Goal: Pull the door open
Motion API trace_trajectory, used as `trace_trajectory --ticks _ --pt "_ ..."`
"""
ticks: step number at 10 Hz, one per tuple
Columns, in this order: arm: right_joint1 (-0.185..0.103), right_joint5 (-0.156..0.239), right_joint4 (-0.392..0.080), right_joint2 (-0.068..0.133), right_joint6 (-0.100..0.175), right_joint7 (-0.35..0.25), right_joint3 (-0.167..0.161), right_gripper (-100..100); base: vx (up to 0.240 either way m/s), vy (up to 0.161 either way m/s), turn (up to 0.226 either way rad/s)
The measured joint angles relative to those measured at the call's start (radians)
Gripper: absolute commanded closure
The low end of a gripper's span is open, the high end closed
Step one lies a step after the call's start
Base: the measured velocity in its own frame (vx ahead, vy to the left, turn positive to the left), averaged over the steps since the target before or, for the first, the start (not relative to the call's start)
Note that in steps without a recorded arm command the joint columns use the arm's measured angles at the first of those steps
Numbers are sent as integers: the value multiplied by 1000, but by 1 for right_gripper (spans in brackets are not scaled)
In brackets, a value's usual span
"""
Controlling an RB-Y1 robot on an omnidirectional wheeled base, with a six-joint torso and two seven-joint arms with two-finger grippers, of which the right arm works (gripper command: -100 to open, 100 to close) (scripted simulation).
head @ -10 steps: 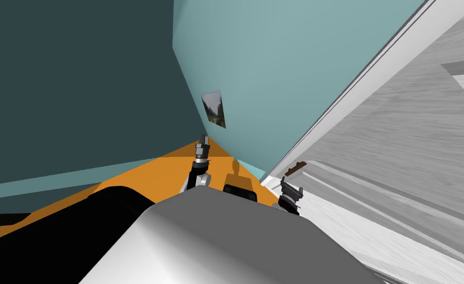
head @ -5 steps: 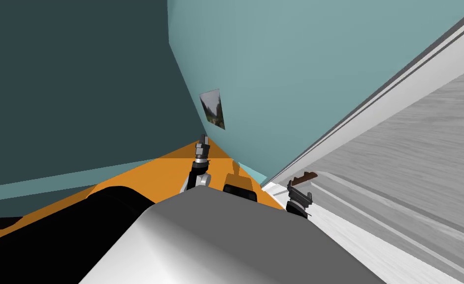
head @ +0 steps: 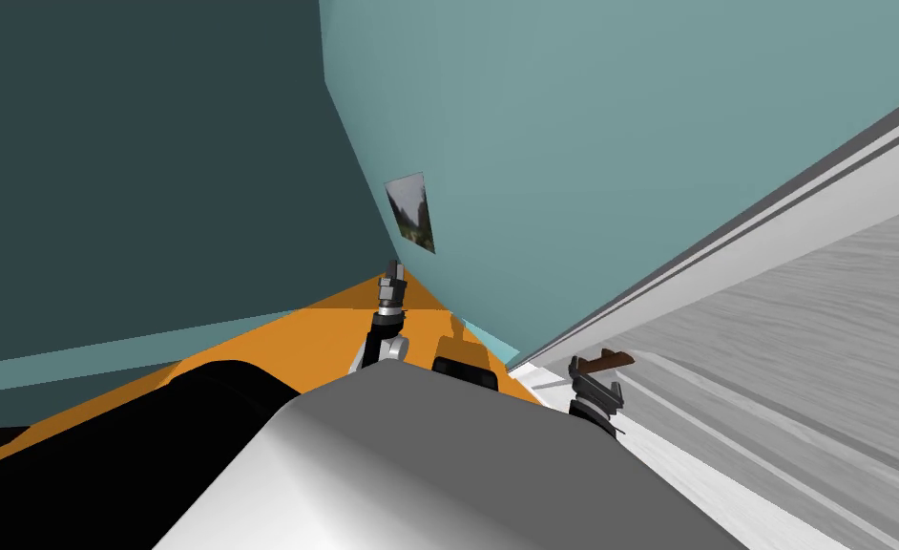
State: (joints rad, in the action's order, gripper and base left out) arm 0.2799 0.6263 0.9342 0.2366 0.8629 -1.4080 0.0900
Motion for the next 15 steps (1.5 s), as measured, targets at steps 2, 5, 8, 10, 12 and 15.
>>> trace_trajectory --ticks 2,5,8,10,12,15 --pt "14 2 -14 29 9 -36 -1 -100 89 5 -11" --pt "17 3 -15 30 9 -37 1 100 -17 -2 7" --pt "15 2 -13 28 10 -36 -1 100 -1 -2 4" --pt "18 -2 -6 36 11 -43 -8 100 -160 -10 70" --pt "20 -13 -1 44 16 -58 -28 100 -178 22 61" --pt "40 -32 18 57 15 -82 -63 100 -205 27 63"
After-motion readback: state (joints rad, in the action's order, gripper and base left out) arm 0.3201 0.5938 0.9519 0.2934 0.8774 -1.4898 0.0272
